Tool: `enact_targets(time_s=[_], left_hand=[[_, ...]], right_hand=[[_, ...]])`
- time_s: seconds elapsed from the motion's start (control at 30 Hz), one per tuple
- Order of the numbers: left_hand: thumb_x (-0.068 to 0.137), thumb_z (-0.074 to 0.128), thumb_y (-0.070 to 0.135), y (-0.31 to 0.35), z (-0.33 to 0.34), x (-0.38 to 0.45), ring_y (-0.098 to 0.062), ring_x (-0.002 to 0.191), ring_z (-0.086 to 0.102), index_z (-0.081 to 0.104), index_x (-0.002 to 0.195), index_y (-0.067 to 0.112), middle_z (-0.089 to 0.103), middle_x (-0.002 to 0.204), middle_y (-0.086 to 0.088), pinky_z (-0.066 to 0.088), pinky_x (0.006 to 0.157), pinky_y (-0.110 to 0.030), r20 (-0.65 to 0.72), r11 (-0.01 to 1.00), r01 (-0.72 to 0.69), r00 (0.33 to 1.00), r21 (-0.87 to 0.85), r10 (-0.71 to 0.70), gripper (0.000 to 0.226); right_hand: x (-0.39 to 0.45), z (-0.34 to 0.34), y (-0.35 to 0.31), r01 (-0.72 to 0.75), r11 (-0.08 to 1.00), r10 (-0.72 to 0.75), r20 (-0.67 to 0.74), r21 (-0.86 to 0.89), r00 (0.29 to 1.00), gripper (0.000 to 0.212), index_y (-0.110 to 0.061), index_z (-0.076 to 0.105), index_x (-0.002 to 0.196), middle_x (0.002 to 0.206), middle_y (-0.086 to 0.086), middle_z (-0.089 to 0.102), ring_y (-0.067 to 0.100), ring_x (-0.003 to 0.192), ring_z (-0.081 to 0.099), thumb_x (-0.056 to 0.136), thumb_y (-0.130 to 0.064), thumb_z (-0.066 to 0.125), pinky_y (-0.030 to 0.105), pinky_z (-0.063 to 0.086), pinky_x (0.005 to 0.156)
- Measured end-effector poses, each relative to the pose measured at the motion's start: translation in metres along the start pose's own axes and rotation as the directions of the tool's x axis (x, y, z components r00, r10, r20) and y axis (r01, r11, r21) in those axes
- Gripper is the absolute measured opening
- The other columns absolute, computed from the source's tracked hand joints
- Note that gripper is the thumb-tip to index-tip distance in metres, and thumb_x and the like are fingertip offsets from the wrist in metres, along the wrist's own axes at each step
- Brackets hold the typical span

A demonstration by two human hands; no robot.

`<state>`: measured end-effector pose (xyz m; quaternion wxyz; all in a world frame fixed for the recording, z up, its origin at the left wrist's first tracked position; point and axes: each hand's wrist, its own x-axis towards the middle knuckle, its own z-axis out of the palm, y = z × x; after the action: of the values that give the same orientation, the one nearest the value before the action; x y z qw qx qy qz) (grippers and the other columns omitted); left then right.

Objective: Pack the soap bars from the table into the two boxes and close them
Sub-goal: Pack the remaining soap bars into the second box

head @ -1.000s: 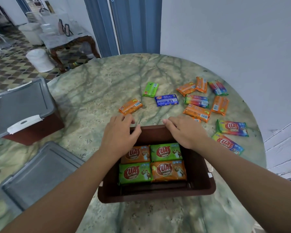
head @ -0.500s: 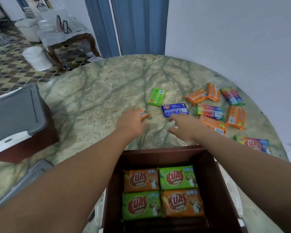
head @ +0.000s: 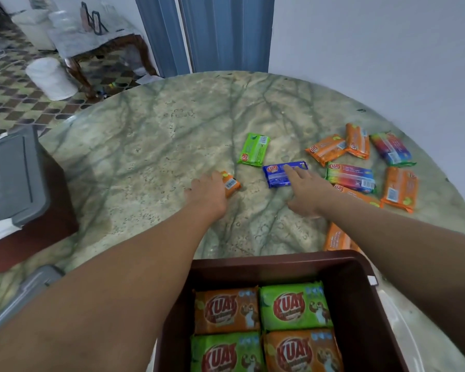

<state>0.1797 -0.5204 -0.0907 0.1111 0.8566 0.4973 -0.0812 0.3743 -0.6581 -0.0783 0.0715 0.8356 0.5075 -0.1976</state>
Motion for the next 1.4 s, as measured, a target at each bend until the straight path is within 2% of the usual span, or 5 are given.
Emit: enact_targets(time_s=[0.43, 0.6, 0.8, 1.2, 1.4], left_hand=[[0.073, 0.079, 0.046, -0.001, -0.005, -0.019, -0.029, 0.099, 0.057, 0.041, 0.128, 0.019, 0.038, 0.127, -0.01, 0.054, 0.084, -0.04, 0.079, 0.988, -0.027, 0.996, -0.155, 0.04, 0.072], [0.074, 0.074, 0.049, -0.005, -0.015, -0.039, -0.028, 0.09, 0.057, 0.034, 0.126, 0.019, 0.052, 0.114, -0.009, 0.049, 0.071, -0.038, -0.004, 0.981, -0.1, 0.995, -0.166, 0.101, 0.072], [0.078, 0.067, 0.052, 0.001, -0.046, -0.069, -0.025, 0.075, 0.055, 0.029, 0.114, 0.022, 0.056, 0.093, -0.004, 0.037, 0.06, -0.034, -0.196, 0.975, -0.188, 0.967, -0.118, 0.163, 0.06], [0.078, 0.068, 0.05, -0.008, -0.075, -0.188, -0.026, 0.076, 0.057, 0.036, 0.127, 0.024, 0.057, 0.104, 0.0, 0.041, 0.06, -0.035, -0.418, 0.926, -0.359, 0.863, -0.114, 0.283, 0.063], [0.076, 0.068, 0.055, -0.021, -0.05, -0.243, -0.025, 0.093, 0.061, 0.033, 0.137, 0.024, 0.058, 0.116, -0.001, 0.047, 0.069, -0.037, -0.386, 0.915, -0.403, 0.848, -0.021, 0.365, 0.077]], right_hand=[[-0.005, -0.003, -0.023, -0.155, 0.987, 0.156, -0.037, 0.035, 0.987, 0.088, -0.009, 0.033, 0.146, 0.146, 0.016, 0.035, 0.036, 0.135, 0.035, 0.081, -0.053, 0.074, 0.048, 0.04, 0.104], [-0.022, 0.001, -0.033, -0.06, 0.985, 0.075, -0.093, 0.162, 0.993, 0.097, -0.005, 0.033, 0.141, 0.132, 0.015, 0.047, 0.033, 0.118, 0.051, 0.07, -0.051, 0.081, 0.042, 0.049, 0.089], [-0.054, -0.017, -0.046, 0.05, 0.954, 0.028, -0.253, 0.295, 0.967, 0.075, -0.013, 0.037, 0.128, 0.12, 0.01, 0.047, 0.033, 0.101, 0.056, 0.077, -0.059, 0.066, 0.044, 0.051, 0.084], [-0.165, -0.014, -0.058, 0.259, 0.934, -0.067, -0.589, 0.248, 0.806, 0.07, -0.018, 0.043, 0.134, 0.116, 0.002, 0.048, 0.027, 0.09, 0.059, 0.078, -0.054, 0.064, 0.036, 0.044, 0.069], [-0.22, 0.017, -0.047, 0.368, 0.911, -0.237, -0.495, 0.185, 0.836, 0.077, -0.024, 0.037, 0.14, 0.128, -0.002, 0.05, 0.022, 0.101, 0.061, 0.076, -0.054, 0.067, 0.036, 0.049, 0.074]])
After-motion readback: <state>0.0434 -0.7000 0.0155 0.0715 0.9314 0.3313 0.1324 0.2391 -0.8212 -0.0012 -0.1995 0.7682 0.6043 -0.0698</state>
